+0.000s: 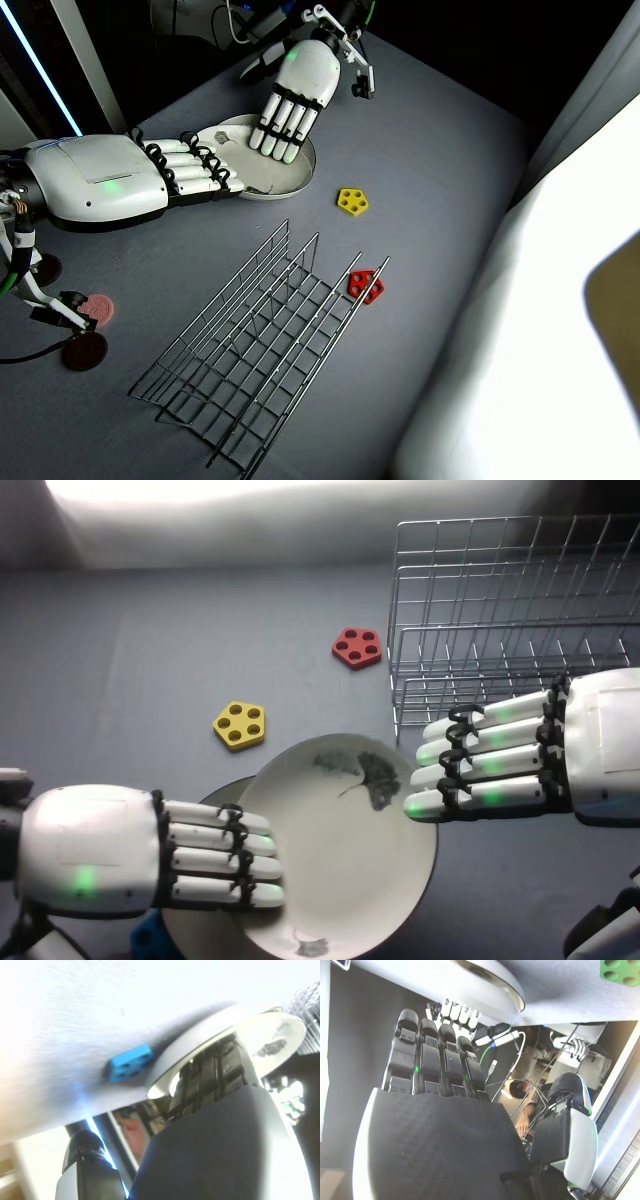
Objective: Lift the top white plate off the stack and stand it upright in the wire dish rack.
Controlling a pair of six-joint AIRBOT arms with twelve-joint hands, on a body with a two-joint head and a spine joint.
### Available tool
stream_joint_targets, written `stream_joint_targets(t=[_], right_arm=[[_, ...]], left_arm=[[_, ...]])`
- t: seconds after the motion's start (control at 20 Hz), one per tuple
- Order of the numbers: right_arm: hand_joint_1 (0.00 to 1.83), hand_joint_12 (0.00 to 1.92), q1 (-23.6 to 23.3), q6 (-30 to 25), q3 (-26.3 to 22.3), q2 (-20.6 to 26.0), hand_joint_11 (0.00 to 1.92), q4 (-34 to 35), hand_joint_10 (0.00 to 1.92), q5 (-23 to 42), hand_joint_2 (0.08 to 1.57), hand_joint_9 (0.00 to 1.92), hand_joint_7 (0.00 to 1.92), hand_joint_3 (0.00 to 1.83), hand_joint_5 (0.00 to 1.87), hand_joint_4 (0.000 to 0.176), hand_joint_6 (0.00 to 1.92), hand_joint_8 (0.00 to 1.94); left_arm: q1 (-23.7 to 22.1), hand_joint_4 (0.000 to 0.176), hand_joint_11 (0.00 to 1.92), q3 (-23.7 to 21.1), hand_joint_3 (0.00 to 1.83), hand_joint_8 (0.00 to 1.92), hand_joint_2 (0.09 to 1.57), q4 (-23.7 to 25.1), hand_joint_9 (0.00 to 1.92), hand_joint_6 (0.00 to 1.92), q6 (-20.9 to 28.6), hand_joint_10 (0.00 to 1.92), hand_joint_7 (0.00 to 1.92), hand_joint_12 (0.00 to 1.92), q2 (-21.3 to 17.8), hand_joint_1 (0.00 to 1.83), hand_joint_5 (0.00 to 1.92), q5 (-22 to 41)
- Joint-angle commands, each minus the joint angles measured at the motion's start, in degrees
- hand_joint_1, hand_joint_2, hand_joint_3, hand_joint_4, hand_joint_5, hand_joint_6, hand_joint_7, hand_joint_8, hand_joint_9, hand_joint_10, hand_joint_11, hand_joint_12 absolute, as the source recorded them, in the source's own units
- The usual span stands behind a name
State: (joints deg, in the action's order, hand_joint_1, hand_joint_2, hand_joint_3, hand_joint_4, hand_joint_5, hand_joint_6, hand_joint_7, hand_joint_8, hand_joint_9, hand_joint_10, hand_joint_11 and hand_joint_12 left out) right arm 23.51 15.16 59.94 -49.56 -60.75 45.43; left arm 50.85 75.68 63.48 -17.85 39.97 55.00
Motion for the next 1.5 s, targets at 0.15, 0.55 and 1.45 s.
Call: stream_joint_targets(t=[0.15, 0.55, 1.45], right_arm=[[0.11, 0.02, -2.08, -0.27, -0.16, -0.19, 0.16, 3.26, 0.01, 4.97, 0.92, 0.14, 0.13, 0.00, 0.07, 0.000, 0.01, 0.01], [0.65, 0.01, -6.29, -0.45, -0.11, -1.90, 0.16, 2.42, 0.00, 3.54, 0.90, 0.10, 0.05, 0.00, 0.00, 0.000, 0.00, 0.00], [1.28, 0.10, -1.76, -0.43, 1.03, -6.51, 0.36, 5.88, 0.01, 0.06, 1.00, 0.28, 0.22, 0.00, 0.22, 0.000, 0.01, 0.01]], left_arm=[[-1.60, 0.000, 0.09, -0.44, 0.00, 0.01, 0.90, -0.61, 0.09, 0.01, 0.04, 0.01, 0.11, 0.04, 3.14, 0.14, 0.07, -4.00], [-1.86, 0.000, 0.11, -1.01, 0.00, 0.01, 0.90, -0.64, 0.11, 0.01, 0.03, 0.01, 0.12, 0.05, 3.95, 0.14, 0.08, -4.94], [-1.79, 0.000, 0.11, 0.32, 0.00, 0.00, 0.91, -0.62, 0.11, 0.00, 0.05, 0.01, 0.11, 0.04, 4.10, 0.14, 0.07, -4.28]])
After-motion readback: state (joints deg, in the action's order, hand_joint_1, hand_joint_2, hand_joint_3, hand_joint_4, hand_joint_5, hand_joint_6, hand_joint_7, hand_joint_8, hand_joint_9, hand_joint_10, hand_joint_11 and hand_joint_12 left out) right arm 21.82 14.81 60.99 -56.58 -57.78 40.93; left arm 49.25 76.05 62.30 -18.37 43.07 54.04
